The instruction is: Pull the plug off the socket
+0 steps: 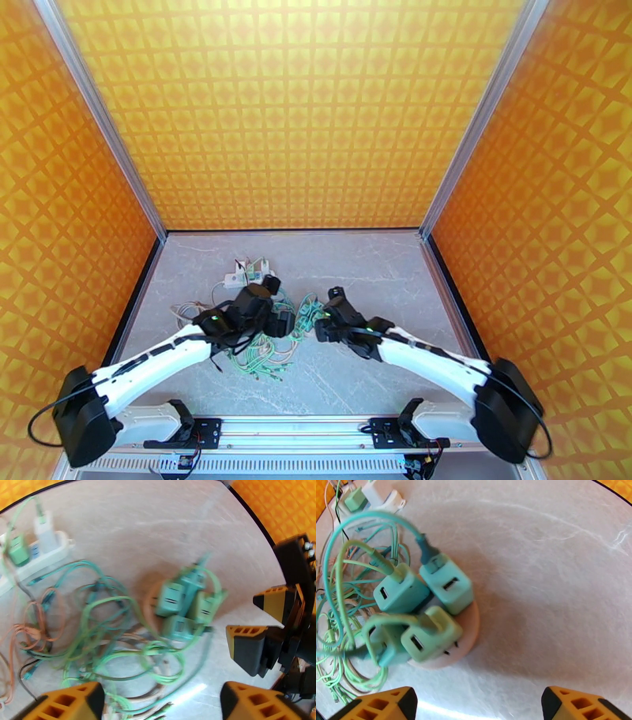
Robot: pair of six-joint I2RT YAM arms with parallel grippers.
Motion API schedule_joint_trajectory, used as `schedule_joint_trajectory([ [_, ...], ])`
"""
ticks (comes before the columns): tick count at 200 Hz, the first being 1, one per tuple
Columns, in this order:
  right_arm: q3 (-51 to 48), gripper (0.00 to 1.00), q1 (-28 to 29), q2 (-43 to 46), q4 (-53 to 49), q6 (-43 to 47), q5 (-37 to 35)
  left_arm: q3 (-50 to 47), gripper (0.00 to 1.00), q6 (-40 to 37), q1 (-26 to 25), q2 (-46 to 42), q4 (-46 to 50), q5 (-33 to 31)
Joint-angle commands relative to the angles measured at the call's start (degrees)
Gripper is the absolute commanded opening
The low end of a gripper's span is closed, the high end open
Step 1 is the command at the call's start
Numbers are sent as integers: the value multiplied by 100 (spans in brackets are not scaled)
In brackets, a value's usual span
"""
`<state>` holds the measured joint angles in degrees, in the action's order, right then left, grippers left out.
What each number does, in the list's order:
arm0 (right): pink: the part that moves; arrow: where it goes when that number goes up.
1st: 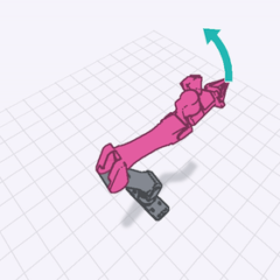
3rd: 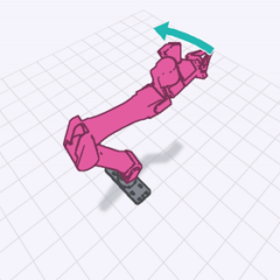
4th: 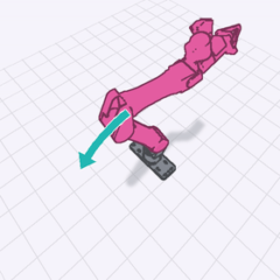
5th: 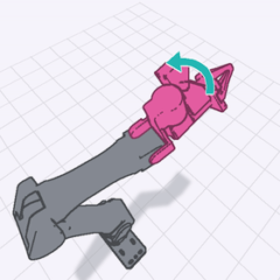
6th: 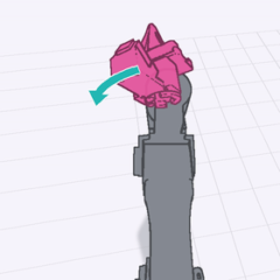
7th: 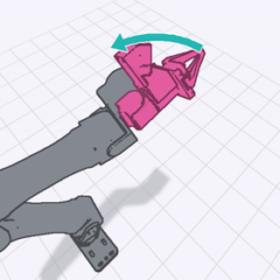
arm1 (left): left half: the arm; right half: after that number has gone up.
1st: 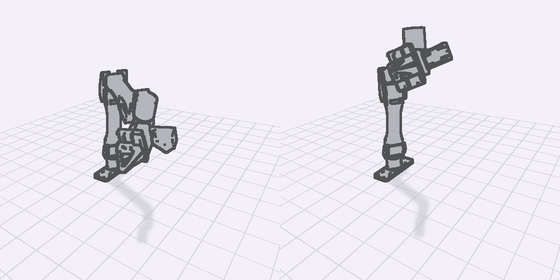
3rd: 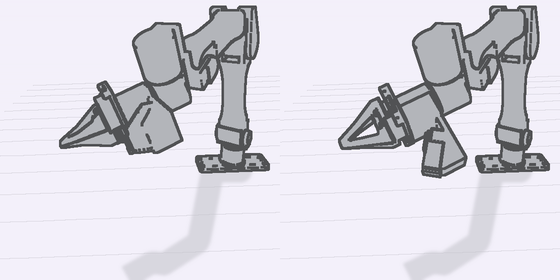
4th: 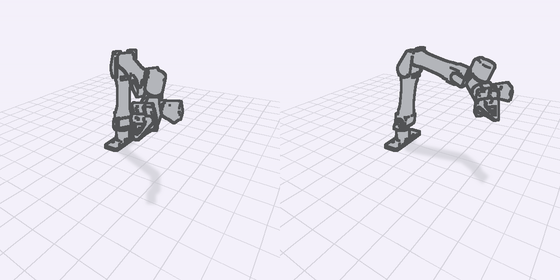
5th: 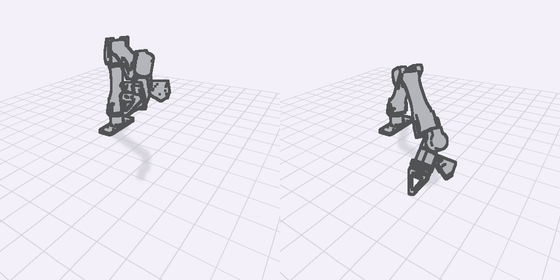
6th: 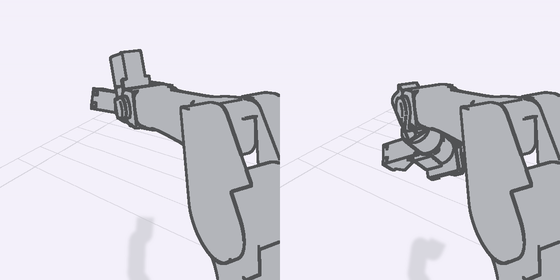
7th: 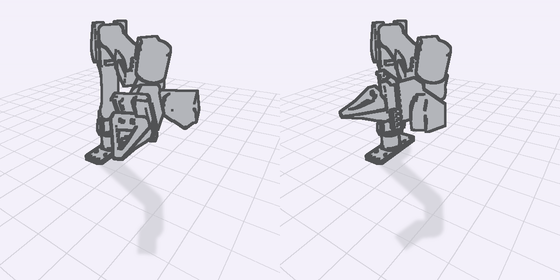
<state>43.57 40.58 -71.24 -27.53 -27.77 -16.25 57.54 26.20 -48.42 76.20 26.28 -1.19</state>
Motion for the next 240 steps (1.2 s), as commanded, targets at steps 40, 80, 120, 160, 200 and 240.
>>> schedule_joint_trajectory([
  [40,-14,69,-1010,92,211,-231,671,752,34,-198,-912,1109,365,-78],
  [80,740,55,-1533,-986,642,-76,1341,877,19,-41,-1080,1671,398,-55],
  [120,1923,50,-1742,-2268,641,146,2098,745,20,120,-1052,2127,143,-55],
  [160,2869,53,-1741,-3254,473,209,2727,623,18,291,-815,2427,50,-55],
  [200,3098,49,-1742,-3774,421,189,3454,532,17,267,-469,2540,-6,-49],
  [240,2596,43,-1744,-3570,493,261,3718,501,17,19,-130,2533,20,-53],
])
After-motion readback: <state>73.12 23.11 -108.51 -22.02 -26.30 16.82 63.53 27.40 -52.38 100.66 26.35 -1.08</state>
